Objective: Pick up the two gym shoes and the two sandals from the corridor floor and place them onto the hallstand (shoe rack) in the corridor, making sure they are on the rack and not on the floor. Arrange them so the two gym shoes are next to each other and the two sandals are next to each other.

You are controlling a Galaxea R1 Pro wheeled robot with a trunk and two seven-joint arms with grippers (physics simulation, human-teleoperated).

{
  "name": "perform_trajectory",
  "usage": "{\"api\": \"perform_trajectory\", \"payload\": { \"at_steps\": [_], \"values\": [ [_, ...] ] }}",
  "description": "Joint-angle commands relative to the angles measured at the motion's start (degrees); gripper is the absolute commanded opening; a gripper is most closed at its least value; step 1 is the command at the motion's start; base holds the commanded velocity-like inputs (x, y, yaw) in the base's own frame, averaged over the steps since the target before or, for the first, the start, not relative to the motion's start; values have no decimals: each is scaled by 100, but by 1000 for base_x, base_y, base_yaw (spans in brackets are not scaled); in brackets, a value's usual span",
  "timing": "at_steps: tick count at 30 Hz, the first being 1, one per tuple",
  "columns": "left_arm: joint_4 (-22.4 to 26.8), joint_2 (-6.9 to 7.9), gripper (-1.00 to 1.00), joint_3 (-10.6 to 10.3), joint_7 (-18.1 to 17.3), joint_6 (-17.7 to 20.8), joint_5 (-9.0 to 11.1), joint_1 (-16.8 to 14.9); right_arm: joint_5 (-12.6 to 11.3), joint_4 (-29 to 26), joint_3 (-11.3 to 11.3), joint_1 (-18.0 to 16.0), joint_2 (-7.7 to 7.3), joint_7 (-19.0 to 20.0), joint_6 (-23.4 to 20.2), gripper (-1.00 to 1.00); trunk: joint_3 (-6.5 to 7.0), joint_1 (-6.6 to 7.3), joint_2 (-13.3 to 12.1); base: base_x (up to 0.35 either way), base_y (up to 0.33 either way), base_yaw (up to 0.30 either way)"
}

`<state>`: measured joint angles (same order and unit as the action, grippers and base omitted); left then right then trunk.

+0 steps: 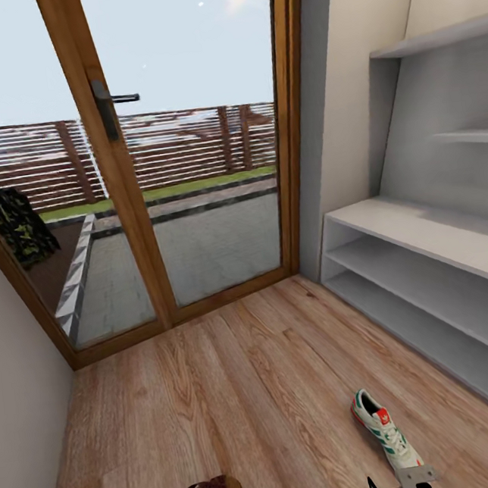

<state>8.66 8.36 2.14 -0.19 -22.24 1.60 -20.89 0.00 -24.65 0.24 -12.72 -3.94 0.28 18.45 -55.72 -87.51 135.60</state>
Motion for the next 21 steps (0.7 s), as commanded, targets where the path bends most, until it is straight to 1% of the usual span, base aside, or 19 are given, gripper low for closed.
{"api": "perform_trajectory", "payload": {
  "at_steps": [1,21],
  "values": [
    [-7,-1,100,16,-8,-18,16,-3,0,4,2,-3,-1,2,18,100,-5,1,2,11,12,0],
    [-5,5,100,19,-8,-17,16,-3,0,-5,2,-5,5,-2,18,100,-5,1,2,3,3,0]
  ]
}}
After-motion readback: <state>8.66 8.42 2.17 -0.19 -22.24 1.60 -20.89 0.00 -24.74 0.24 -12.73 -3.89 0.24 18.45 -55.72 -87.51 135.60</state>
